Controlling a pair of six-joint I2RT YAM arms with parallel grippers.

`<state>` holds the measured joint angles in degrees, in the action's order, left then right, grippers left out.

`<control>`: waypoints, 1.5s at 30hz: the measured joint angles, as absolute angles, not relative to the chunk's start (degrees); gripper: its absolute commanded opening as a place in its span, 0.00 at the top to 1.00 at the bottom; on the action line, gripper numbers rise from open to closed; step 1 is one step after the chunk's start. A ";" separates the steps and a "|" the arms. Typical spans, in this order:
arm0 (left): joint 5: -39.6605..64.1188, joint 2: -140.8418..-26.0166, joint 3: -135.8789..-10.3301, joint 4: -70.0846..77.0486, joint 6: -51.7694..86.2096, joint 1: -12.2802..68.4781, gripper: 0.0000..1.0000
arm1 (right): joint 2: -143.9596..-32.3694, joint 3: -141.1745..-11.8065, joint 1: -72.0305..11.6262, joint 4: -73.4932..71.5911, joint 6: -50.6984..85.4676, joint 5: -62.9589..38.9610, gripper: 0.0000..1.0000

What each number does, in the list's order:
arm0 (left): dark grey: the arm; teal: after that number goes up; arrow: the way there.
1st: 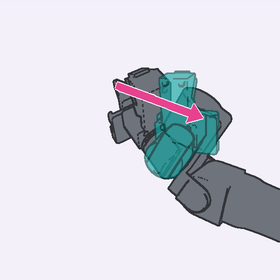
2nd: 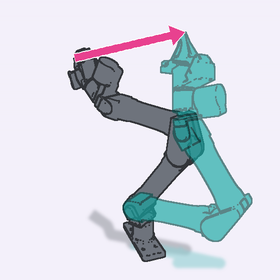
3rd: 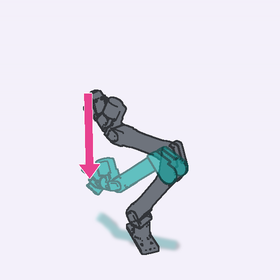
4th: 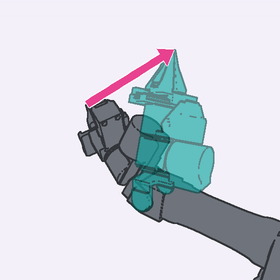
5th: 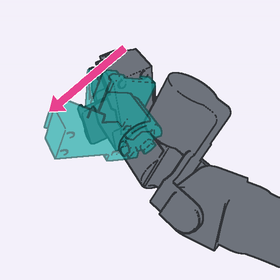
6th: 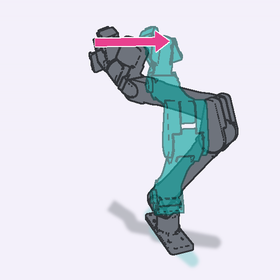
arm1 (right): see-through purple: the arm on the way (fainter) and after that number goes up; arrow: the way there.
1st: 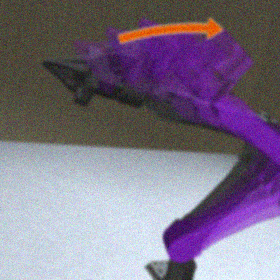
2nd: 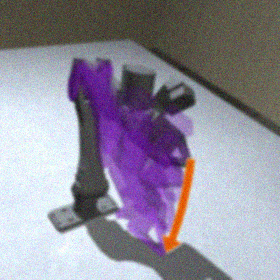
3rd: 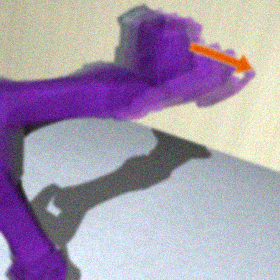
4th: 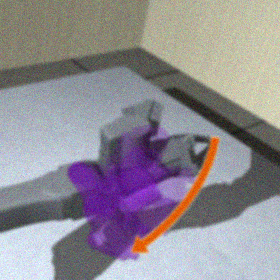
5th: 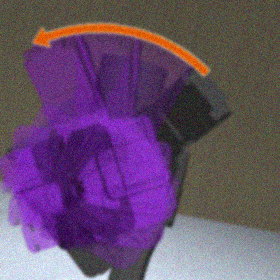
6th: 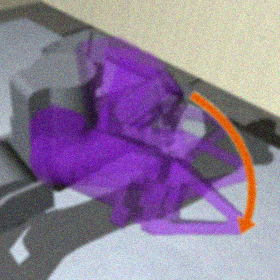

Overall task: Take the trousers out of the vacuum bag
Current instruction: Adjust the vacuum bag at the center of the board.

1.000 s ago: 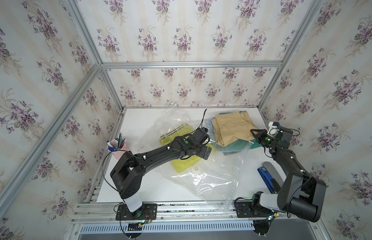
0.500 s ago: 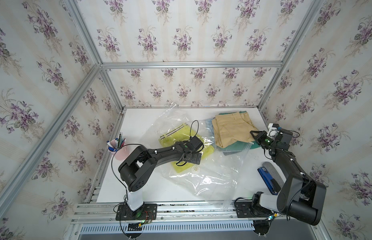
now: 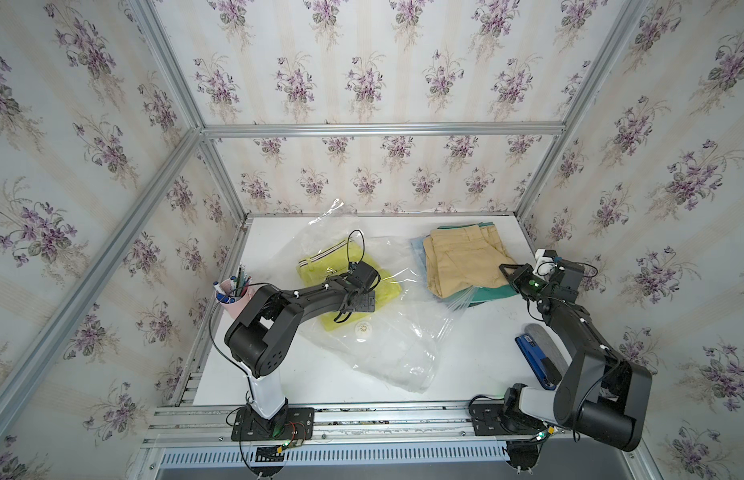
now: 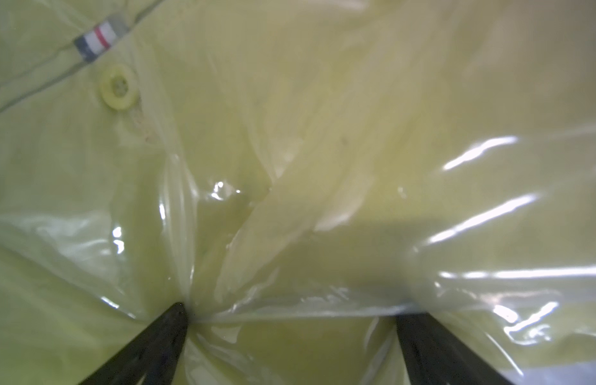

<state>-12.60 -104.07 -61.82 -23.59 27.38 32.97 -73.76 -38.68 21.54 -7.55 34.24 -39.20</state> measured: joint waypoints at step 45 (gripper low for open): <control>27.88 -138.34 -128.31 -26.04 32.60 34.39 0.00 | -73.95 -39.07 22.09 -6.04 32.82 -38.24 1.00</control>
<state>27.88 -138.34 -128.31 -26.04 32.60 34.39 -73.95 -39.07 22.09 -6.04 32.82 -38.24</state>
